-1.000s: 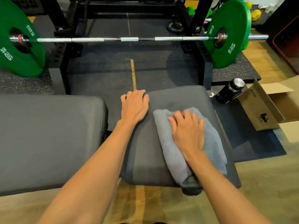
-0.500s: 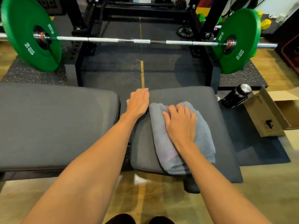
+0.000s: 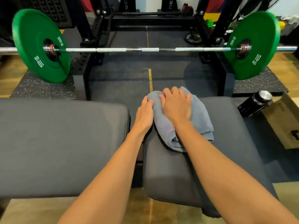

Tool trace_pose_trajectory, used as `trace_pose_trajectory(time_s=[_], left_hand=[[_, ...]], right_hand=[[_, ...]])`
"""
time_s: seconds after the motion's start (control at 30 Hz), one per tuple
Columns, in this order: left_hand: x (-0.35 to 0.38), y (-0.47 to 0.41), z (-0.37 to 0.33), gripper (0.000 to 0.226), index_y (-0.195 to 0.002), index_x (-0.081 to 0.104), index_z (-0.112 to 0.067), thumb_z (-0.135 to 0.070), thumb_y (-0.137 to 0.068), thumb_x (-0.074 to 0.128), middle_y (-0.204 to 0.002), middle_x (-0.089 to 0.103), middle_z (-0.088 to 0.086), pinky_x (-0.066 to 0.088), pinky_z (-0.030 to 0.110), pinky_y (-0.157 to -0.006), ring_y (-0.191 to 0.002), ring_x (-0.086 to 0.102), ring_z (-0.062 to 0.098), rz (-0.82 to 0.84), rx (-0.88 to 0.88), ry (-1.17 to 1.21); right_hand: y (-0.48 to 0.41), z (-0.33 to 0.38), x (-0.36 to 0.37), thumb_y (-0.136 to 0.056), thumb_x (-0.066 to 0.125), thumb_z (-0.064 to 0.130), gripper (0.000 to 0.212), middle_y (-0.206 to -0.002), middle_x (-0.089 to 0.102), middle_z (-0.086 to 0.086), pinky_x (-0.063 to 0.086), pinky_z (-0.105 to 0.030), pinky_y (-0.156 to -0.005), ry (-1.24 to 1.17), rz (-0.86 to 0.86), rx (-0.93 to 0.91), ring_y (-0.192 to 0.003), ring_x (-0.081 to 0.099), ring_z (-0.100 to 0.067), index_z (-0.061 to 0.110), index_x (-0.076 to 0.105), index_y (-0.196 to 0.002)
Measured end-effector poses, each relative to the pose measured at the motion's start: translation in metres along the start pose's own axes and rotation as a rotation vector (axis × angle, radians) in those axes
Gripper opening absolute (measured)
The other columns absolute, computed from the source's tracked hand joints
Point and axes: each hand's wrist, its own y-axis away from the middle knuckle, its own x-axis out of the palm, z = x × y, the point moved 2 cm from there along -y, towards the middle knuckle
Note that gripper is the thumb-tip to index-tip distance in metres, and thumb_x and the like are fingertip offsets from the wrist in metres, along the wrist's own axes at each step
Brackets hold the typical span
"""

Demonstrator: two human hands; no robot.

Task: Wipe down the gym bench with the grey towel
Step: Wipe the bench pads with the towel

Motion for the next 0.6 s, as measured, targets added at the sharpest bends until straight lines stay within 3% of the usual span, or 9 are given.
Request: trace_pose_trajectory(time_s=[0.07, 0.2, 0.33, 0.47, 0.5, 0.6], left_hand=[[-0.003, 0.003, -0.003, 0.052, -0.151, 0.025, -0.015, -0.029, -0.101, 0.028, -0.155, 0.033, 0.007, 0.023, 0.033, -0.115, -0.140, 0.032, 0.023, 0.040, -0.003, -0.031], [-0.010, 0.015, 0.000, 0.056, -0.152, 0.022, -0.016, -0.033, -0.099, 0.030, -0.159, 0.024, 0.003, 0.016, 0.035, -0.118, -0.145, 0.024, 0.020, 0.075, -0.045, -0.056], [-0.020, 0.023, -0.004, 0.053, -0.149, 0.033, -0.018, -0.033, -0.098, 0.036, -0.155, 0.033, 0.002, 0.019, 0.039, -0.118, -0.142, 0.029, 0.020, 0.070, -0.068, -0.021], [-0.020, 0.023, -0.006, 0.049, -0.144, 0.040, -0.022, -0.035, -0.099, 0.028, -0.151, 0.040, 0.001, 0.023, 0.038, -0.112, -0.138, 0.034, 0.026, 0.078, -0.006, -0.174], [-0.021, 0.022, -0.006, 0.047, -0.138, 0.047, -0.025, -0.037, -0.097, 0.029, -0.148, 0.045, 0.001, 0.026, 0.040, -0.110, -0.134, 0.038, 0.027, 0.078, -0.019, -0.161], [-0.026, 0.010, -0.004, 0.036, -0.095, 0.064, -0.029, -0.045, -0.088, 0.032, -0.126, 0.062, 0.004, 0.036, 0.045, -0.104, -0.117, 0.052, 0.029, 0.057, -0.103, -0.047]], right_hand=[[0.008, -0.001, -0.004, -0.098, 0.039, 0.040, 0.030, -0.102, 0.061, -0.007, 0.030, -0.042, -0.077, -0.020, -0.013, -0.003, -0.096, 0.051, -0.029, 0.018, 0.059, -0.100], [0.061, 0.001, -0.027, -0.099, 0.036, 0.043, 0.032, -0.103, 0.059, -0.004, 0.030, -0.039, -0.079, -0.052, 0.049, 0.006, -0.095, 0.049, -0.026, 0.020, 0.057, -0.103], [0.145, 0.005, -0.051, -0.098, 0.041, 0.043, 0.029, -0.092, 0.059, -0.003, 0.035, -0.041, -0.073, -0.070, 0.045, 0.061, -0.082, 0.050, -0.026, 0.021, 0.061, -0.098], [0.181, 0.013, -0.051, -0.096, 0.039, 0.044, 0.029, -0.084, 0.056, 0.000, 0.037, -0.041, -0.069, -0.011, -0.004, 0.080, -0.075, 0.049, -0.023, 0.024, 0.060, -0.090], [0.173, 0.015, -0.048, -0.096, 0.041, 0.043, 0.029, -0.082, 0.056, 0.000, 0.035, -0.040, -0.068, 0.004, -0.019, 0.078, -0.074, 0.050, -0.024, 0.023, 0.060, -0.088], [0.111, 0.028, -0.031, -0.094, 0.048, 0.041, 0.024, -0.080, 0.058, -0.001, 0.035, -0.040, -0.065, 0.054, -0.065, 0.057, -0.073, 0.053, -0.025, 0.023, 0.060, -0.083]])
